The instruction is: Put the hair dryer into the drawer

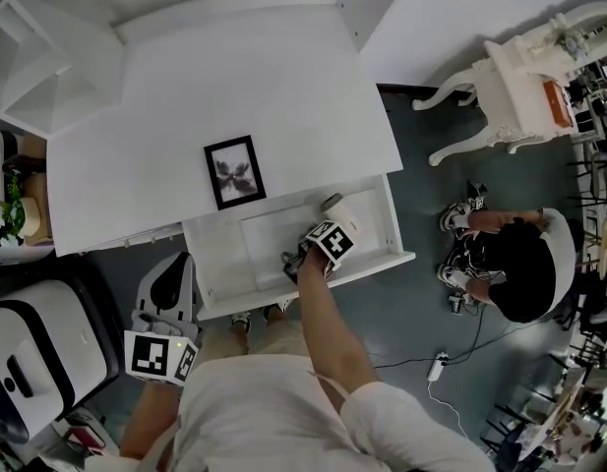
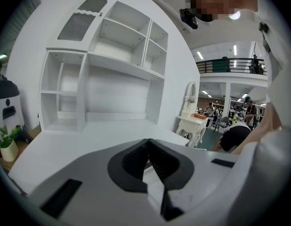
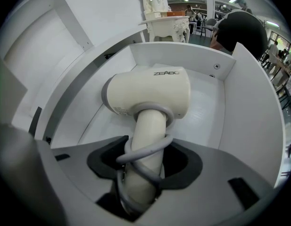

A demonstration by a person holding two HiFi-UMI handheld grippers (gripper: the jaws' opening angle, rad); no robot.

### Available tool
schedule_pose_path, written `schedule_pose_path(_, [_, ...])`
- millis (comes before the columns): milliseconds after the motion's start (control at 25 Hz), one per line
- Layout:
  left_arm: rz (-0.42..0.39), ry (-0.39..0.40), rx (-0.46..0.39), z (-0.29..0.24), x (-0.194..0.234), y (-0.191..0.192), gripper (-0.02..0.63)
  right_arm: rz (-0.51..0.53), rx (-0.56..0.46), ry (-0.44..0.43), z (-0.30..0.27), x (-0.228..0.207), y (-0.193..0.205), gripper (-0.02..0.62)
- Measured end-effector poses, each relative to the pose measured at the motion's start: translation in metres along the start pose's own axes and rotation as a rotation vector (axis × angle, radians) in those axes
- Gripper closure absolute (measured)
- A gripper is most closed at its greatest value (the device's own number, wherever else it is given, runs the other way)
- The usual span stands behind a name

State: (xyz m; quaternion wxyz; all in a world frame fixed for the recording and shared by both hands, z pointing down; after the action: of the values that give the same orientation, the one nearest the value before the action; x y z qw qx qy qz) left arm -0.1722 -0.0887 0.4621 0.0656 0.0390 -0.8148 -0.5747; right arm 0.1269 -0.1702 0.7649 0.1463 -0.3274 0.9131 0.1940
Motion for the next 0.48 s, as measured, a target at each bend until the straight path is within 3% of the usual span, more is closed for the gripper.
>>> schedule_pose_path(480, [0.006,-0.006,0.0,0.007,0.0075,0.0027,0.589,-0.05,-0.01,-0.014,0.0009,-0.0009,0.0012,0.365])
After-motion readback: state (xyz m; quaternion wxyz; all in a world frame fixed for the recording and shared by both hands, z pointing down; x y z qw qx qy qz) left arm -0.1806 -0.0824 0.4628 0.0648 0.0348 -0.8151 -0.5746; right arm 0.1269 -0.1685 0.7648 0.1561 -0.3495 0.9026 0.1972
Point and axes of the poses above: the fingertips, and each gripper's own axes: z backward along the fingers, x to its left, y out of its underside, the point moved 5 cm from there along z, backward along the fingers, and after that the axes turned 9 degrees about -y, right-handed, at the moved point
